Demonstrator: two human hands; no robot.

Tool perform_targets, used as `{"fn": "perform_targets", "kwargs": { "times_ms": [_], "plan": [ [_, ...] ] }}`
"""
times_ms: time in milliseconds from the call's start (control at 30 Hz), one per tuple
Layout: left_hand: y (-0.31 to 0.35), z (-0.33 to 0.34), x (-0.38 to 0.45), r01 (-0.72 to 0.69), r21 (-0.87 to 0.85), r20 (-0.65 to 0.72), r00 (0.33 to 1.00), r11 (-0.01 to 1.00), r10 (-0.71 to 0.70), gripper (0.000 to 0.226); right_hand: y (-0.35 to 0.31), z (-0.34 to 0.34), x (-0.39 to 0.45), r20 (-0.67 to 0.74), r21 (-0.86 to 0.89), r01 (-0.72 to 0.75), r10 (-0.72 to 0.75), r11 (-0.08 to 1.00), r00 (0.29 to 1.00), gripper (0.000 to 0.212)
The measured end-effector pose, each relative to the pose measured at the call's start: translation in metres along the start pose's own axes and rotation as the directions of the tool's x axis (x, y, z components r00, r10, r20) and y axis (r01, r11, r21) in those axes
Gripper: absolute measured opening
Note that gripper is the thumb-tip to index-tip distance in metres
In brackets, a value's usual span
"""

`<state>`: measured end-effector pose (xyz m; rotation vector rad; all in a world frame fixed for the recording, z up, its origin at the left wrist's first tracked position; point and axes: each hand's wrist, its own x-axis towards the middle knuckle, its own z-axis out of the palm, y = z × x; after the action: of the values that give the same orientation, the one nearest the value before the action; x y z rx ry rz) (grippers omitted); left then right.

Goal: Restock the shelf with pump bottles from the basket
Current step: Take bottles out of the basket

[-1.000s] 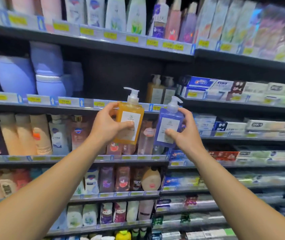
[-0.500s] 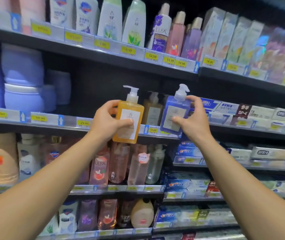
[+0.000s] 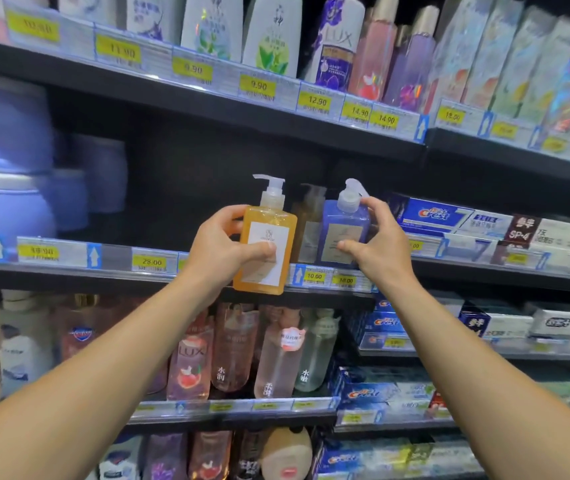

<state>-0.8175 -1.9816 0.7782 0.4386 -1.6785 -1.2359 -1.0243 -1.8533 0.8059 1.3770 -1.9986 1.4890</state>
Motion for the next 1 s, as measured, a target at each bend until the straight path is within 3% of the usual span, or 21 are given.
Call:
{"fn": "perform_targets", "kwargs": {
  "times_ms": [200, 333, 400, 500, 633, 767, 1000],
  "plan": [
    [-0.002, -0.001, 0.004, 0.01, -0.016, -0.009, 1.0, 1.0, -0.01, 0.054, 0.018, 0.014, 0.006, 0.148, -0.061, -0.103, 0.111, 0.993, 0.983, 0.066],
    [-0.004, 0.0, 0.005, 0.012, -0.021, -0.017, 1.0, 1.0, -0.012, 0.052, 0.023, 0.021, 0.005, 0.129, -0.118, -0.134, 0.149, 0.984, 0.98, 0.069],
    [-0.006, 0.0, 0.004, 0.012, -0.019, -0.01, 1.0, 1.0, -0.012, 0.052, 0.021, 0.025, 0.0, -0.014, -0.155, -0.1, 0.099, 0.983, 0.995, 0.071],
    [-0.008, 0.0, 0.003, 0.016, -0.014, 0.003, 1.0, 1.0, -0.016, 0.053, 0.012, 0.03, -0.014, -0.225, -0.266, 0.084, -0.147, 0.96, 0.963, 0.047],
    [-0.008, 0.002, 0.003, 0.008, -0.011, -0.012, 1.0, 1.0, -0.008, 0.052, 0.0, 0.046, -0.015, -0.086, -0.492, 0.232, -0.311, 0.839, 0.946, 0.043],
    [-0.008, 0.002, 0.004, 0.007, -0.017, -0.022, 1.0, 1.0, -0.008, 0.052, -0.001, 0.057, -0.007, -0.073, -0.65, 0.189, -0.308, 0.736, 0.949, 0.05],
    [-0.01, 0.002, 0.005, 0.001, 0.022, -0.014, 1.0, 1.0, -0.001, 0.053, 0.02, 0.043, 0.002, -0.129, -0.636, 0.087, -0.217, 0.767, 0.968, 0.041]
  ]
}}
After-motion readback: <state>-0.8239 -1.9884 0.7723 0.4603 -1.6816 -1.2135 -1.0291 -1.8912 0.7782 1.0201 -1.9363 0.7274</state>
